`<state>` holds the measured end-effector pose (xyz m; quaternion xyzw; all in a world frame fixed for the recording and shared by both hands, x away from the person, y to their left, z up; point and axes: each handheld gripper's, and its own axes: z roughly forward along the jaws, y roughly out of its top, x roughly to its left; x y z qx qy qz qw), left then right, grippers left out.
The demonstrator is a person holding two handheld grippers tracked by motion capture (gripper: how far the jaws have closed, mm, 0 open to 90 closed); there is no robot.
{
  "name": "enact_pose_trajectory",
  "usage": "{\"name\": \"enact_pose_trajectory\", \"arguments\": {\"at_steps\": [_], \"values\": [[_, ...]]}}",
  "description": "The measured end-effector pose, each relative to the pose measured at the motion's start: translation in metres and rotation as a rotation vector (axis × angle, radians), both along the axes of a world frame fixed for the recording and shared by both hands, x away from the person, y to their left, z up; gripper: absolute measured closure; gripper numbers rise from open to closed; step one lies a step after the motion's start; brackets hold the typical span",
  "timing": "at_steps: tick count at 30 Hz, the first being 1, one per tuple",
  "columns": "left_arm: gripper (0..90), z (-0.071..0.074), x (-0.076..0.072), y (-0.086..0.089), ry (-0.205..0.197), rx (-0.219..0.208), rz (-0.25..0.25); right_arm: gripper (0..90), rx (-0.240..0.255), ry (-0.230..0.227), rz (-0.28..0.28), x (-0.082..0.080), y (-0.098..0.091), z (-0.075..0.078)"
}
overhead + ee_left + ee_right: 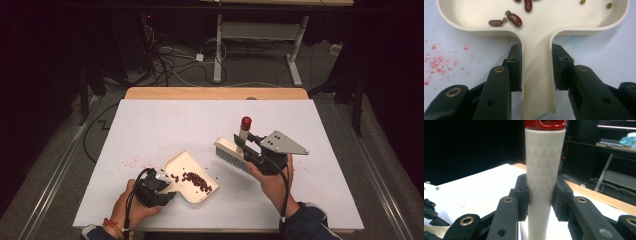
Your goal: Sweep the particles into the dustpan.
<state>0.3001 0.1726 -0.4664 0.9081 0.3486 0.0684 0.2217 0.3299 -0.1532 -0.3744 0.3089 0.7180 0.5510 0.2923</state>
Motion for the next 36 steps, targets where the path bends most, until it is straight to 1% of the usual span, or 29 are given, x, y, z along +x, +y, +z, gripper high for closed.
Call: {"name": "enact_pose_trajectory", "arguments": {"at_steps": [3,4,5,6,7,9,10,11,12,13,14,15,16,17,18,20,22,23,24,27,28,30,33,36], "values": [[64.2,-0.001,-0.001,0.000,-0.001,-0.004,0.001,70.5,-0.012,0.004,-0.004,0.001,-0.005,-0.001],[64.1,-0.001,-0.001,0.001,-0.002,-0.005,0.002,70.5,-0.013,0.014,-0.003,0.002,-0.006,-0.002],[64.2,-0.001,-0.001,0.001,-0.002,-0.005,0.002,70.6,-0.018,0.025,0.002,0.002,-0.008,-0.002],[64.2,-0.002,-0.001,0.001,-0.003,-0.006,0.003,70.5,-0.029,0.034,0.020,0.003,-0.011,-0.001],[64.2,-0.002,-0.001,0.000,-0.004,-0.006,0.004,70.5,-0.029,0.034,0.020,0.003,-0.011,-0.001],[64.2,-0.002,-0.002,0.001,-0.004,-0.006,0.004,70.5,-0.063,0.031,0.030,0.002,-0.012,0.001],[64.2,-0.002,-0.002,0.001,-0.003,-0.006,0.004,70.5,-0.076,0.040,0.051,-0.002,-0.013,0.001],[64.2,-0.002,-0.002,0.001,-0.003,-0.007,0.004,70.5,-0.076,0.040,0.051,-0.002,-0.013,0.001],[64.2,-0.002,-0.002,0.001,-0.003,-0.008,0.005,70.5,-0.065,0.062,0.075,-0.006,-0.016,0.000],[64.2,-0.002,-0.002,0.001,-0.003,-0.011,0.005,70.5,-0.065,0.062,0.075,-0.006,-0.016,0.000],[64.1,-0.002,-0.001,0.001,0.000,-0.014,0.007,70.5,-0.061,0.069,0.090,-0.008,-0.017,0.000],[64.2,-0.002,-0.001,0.001,0.001,-0.015,0.009,70.5,-0.069,0.079,0.105,-0.013,-0.016,-0.002],[64.1,-0.002,-0.001,0.001,0.000,-0.013,0.009,70.5,-0.069,0.079,0.105,-0.013,-0.016,-0.002],[64.1,-0.002,-0.001,0.001,0.000,-0.011,0.010,70.5,-0.087,0.091,0.130,-0.018,-0.012,-0.005],[64.1,-0.002,-0.002,0.000,0.000,-0.010,0.011,70.5,-0.087,0.091,0.130,-0.018,-0.012,-0.005],[64.2,-0.002,-0.002,0.000,-0.003,-0.004,0.009,70.5,-0.089,0.099,0.150,-0.022,-0.007,-0.007],[64.1,-0.001,-0.002,-0.001,-0.007,0.000,0.008,70.6,-0.098,0.097,0.164,-0.024,-0.001,-0.008],[64.1,-0.002,-0.002,-0.001,-0.007,0.001,0.006,70.5,-0.090,0.103,0.177,-0.026,0.002,-0.009],[64.1,-0.002,-0.001,-0.001,-0.008,0.001,0.005,70.5,-0.090,0.103,0.177,-0.026,0.002,-0.009],[64.2,-0.002,-0.001,0.000,-0.008,0.003,0.002,70.5,-0.079,0.105,0.201,-0.029,0.009,-0.010],[64.2,-0.002,-0.001,0.000,-0.008,0.003,0.002,70.5,-0.079,0.105,0.201,-0.029,0.009,-0.010],[64.1,-0.002,-0.001,-0.001,-0.009,0.004,0.002,70.6,-0.066,0.107,0.219,-0.031,0.011,-0.009],[64.2,-0.002,-0.001,-0.001,-0.008,0.005,0.001,70.5,-0.045,0.091,0.233,-0.034,0.009,-0.003],[64.1,-0.002,-0.001,-0.001,-0.008,0.004,0.001,70.5,-0.039,0.063,0.220,-0.035,0.004,0.004]]}}
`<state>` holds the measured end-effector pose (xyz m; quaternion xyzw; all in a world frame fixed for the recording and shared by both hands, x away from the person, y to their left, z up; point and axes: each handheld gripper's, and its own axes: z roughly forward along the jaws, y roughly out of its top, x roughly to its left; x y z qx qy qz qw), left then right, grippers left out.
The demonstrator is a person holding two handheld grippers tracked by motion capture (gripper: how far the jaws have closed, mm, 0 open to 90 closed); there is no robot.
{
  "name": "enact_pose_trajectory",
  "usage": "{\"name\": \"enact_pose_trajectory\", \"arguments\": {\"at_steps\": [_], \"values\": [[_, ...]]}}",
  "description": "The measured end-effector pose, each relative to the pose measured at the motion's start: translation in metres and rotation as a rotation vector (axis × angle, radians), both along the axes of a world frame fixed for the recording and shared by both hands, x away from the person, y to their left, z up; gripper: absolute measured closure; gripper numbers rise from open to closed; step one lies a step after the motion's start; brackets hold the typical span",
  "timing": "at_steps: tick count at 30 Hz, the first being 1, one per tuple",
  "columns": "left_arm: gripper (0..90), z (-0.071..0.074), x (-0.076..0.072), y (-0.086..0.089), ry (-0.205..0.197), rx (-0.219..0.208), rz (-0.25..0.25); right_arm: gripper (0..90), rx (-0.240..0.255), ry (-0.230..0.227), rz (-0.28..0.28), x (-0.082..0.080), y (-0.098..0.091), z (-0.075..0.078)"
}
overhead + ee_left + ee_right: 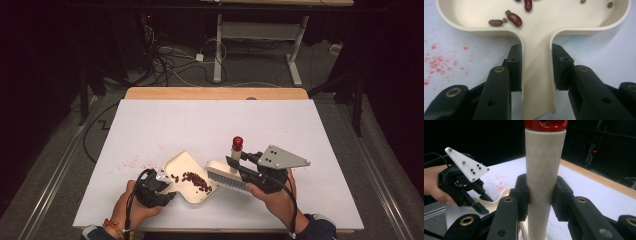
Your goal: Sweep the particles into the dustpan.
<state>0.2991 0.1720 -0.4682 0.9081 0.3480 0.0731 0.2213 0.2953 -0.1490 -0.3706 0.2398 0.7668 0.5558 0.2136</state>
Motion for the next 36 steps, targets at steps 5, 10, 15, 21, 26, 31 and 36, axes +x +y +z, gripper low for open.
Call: {"name": "enact_pose_trajectory", "arguments": {"at_steps": [5,10,15,21,26,31,36], "values": [[64.1,0.000,0.000,0.000,0.001,0.000,0.000,70.5,-0.003,-0.004,-0.022,0.004,-0.006,0.002],[64.2,0.000,0.000,0.000,0.000,0.000,0.000,70.5,-0.090,-0.057,-0.084,0.007,-0.004,-0.005],[64.1,0.000,0.000,0.000,-0.001,0.002,0.002,70.5,-0.123,-0.055,-0.109,0.009,-0.003,-0.011],[64.1,0.000,-0.001,-0.002,-0.003,-0.001,0.015,70.5,-0.099,-0.070,-0.118,0.006,0.006,-0.019],[64.1,-0.001,-0.001,-0.002,-0.004,-0.006,0.019,70.5,-0.063,-0.040,-0.106,0.002,0.009,-0.022],[64.0,-0.001,-0.002,-0.002,-0.006,-0.006,0.020,70.5,-0.041,-0.010,-0.055,-0.005,0.016,-0.021],[64.1,-0.001,-0.002,-0.001,-0.005,-0.008,0.019,70.6,-0.021,-0.028,-0.037,-0.012,0.016,-0.013]]}}
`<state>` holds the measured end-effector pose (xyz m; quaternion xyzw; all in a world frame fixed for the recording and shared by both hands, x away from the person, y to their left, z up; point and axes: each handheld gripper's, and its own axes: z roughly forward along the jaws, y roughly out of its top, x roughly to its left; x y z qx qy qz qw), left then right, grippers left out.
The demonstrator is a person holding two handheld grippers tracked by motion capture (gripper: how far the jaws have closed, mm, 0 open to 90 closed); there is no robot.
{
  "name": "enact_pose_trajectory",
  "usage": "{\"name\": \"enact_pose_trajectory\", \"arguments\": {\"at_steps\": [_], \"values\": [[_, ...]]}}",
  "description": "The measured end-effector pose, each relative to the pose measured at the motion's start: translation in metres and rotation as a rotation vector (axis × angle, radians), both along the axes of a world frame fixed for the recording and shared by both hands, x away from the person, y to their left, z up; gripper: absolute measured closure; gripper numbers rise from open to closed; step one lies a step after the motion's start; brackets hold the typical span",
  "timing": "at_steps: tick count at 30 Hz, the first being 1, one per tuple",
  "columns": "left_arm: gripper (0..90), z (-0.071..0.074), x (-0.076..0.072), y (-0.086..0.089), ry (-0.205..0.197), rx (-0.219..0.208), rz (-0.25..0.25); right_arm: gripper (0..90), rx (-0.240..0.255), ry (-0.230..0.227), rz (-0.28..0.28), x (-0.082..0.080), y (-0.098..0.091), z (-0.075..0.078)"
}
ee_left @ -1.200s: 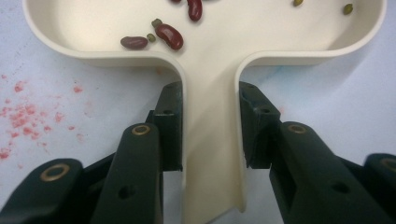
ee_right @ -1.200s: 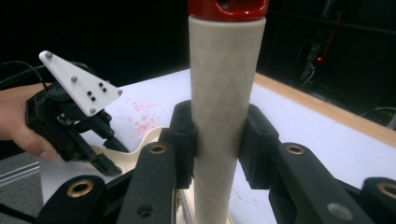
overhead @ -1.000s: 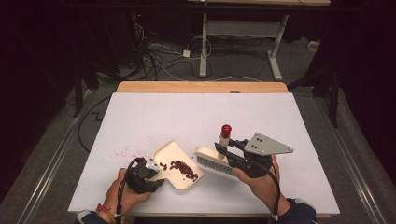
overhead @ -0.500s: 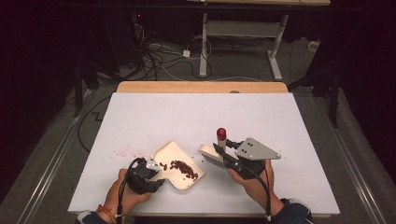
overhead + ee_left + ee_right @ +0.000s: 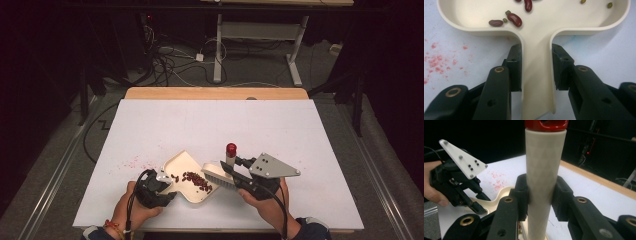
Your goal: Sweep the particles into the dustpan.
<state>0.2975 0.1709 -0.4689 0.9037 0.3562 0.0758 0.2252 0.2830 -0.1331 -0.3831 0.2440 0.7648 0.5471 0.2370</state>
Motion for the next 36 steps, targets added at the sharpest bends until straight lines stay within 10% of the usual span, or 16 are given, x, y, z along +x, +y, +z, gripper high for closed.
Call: {"name": "enact_pose_trajectory", "arguments": {"at_steps": [17,31,36], "values": [[64.0,-0.001,0.001,0.001,0.009,-0.007,0.003,70.6,-0.014,-0.078,-0.052,0.037,0.008,-0.018],[64.0,0.001,0.002,0.002,0.022,0.001,0.003,70.6,0.042,0.012,0.085,0.016,0.016,-0.010],[64.1,0.005,0.000,0.007,0.029,0.022,-0.002,70.5,0.019,-0.062,0.045,0.009,0.011,-0.002]]}}
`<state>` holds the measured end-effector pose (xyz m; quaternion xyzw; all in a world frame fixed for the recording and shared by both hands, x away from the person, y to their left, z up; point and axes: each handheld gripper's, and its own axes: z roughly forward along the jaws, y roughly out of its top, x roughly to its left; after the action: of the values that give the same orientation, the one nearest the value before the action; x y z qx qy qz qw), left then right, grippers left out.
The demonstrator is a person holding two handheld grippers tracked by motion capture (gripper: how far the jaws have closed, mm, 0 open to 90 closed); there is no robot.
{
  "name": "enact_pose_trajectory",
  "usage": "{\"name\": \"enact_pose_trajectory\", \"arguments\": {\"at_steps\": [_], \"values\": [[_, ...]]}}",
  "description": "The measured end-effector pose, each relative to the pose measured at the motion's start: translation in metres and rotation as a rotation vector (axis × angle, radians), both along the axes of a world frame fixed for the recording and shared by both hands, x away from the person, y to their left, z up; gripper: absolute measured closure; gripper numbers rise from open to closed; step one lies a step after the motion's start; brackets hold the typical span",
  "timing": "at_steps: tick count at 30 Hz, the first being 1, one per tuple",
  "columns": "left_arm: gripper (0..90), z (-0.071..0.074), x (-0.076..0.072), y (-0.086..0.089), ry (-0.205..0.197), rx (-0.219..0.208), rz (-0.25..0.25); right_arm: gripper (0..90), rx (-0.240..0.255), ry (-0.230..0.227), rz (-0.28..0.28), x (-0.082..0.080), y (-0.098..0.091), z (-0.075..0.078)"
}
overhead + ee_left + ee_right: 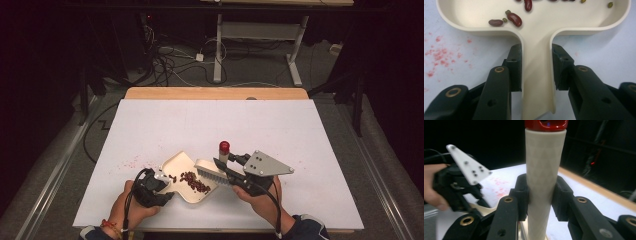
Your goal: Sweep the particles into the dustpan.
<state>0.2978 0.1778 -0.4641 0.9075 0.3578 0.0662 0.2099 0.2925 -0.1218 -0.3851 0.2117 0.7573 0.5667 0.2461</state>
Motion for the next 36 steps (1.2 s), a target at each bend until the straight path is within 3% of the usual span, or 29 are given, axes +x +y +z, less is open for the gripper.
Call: {"name": "enact_pose_trajectory", "arguments": {"at_steps": [7,18,25,36], "values": [[64.1,0.001,-0.006,0.010,0.018,0.009,-0.009,70.5,0.027,0.003,-0.053,0.008,-0.014,0.002],[64.1,0.000,-0.007,0.014,0.026,0.018,-0.013,70.5,0.007,0.016,-0.086,0.016,-0.020,-0.003],[64.0,-0.002,-0.005,0.012,0.022,0.008,-0.002,70.5,-0.010,0.027,-0.057,0.014,-0.011,-0.008],[64.0,-0.003,-0.005,0.006,0.005,-0.005,0.025,70.5,-0.026,0.039,0.018,-0.006,0.019,-0.010]]}}
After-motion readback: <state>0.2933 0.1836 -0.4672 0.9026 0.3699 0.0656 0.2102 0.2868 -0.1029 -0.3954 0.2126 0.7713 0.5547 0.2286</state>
